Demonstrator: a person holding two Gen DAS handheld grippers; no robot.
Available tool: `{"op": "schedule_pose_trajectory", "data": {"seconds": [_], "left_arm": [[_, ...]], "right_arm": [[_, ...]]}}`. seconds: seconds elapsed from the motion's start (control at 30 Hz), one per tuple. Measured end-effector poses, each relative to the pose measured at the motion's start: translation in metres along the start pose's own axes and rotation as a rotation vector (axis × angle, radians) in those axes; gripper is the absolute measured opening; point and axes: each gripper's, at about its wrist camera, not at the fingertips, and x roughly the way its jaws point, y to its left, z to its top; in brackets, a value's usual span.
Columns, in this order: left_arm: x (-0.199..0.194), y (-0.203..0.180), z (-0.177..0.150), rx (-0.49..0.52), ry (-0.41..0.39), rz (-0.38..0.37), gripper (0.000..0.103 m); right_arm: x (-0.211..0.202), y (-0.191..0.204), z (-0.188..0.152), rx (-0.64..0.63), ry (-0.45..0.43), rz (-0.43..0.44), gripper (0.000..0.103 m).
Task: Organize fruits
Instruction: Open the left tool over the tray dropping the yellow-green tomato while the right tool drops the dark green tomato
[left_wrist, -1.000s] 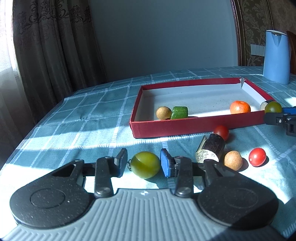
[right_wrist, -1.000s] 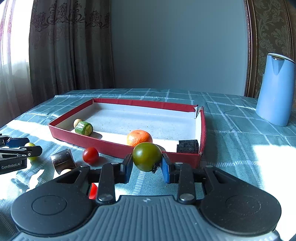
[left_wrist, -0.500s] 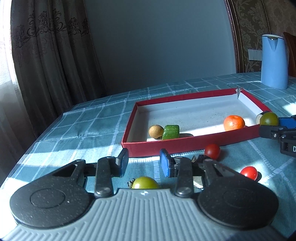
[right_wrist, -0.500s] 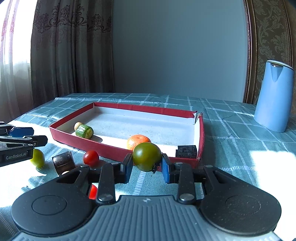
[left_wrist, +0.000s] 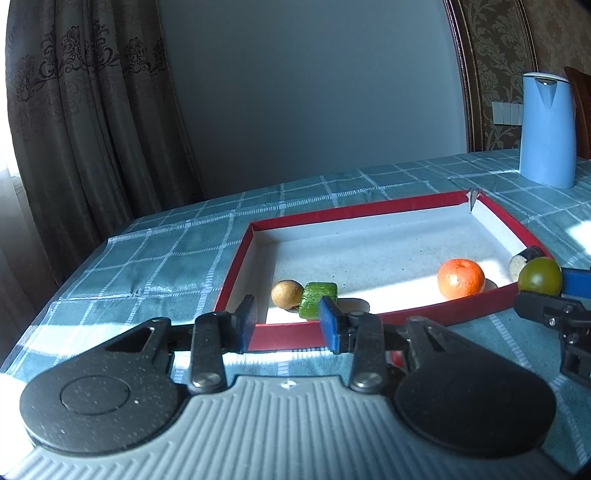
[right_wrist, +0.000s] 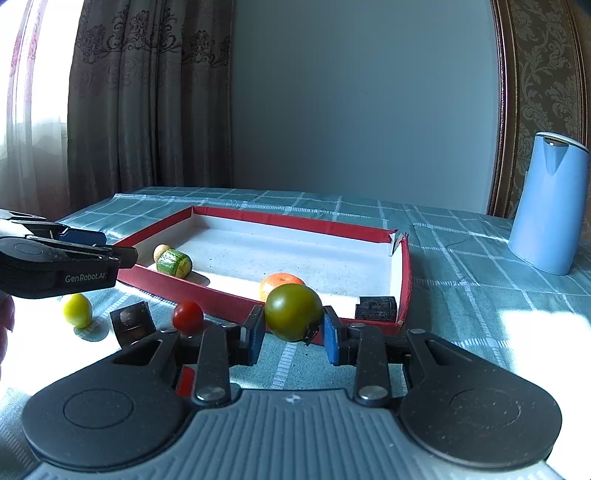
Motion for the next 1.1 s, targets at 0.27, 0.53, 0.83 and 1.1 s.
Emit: {"op": "schedule_pose_trajectory", "data": {"seconds": [0.27, 0.53, 0.83, 1.1], "left_arm": [[0.022, -0.005, 0.021, -0.044, -0.007, -0.011, 0.035], [0.052, -0.007, 0.026, -0.068, 0.023, 0.006, 0.035], [0.061, 0.000, 0.022, -0.092, 0.031, 0.007, 0.035], [0.070, 0.001, 0.028, -0.112, 0.036, 0.021, 0.035]], "right_arm": [[0.000, 0.002, 0.004, -0.008, -0.021, -0.018, 0.032], [0.024, -0.006, 0.020, -0.012, -0.009, -0.064, 0.032], [0.063, -0.016, 0.043, -0.019, 0.000, -0.119, 0.032], [0.107, -0.029, 0.057, 0.043, 0.077, -0.098, 0.032]]}}
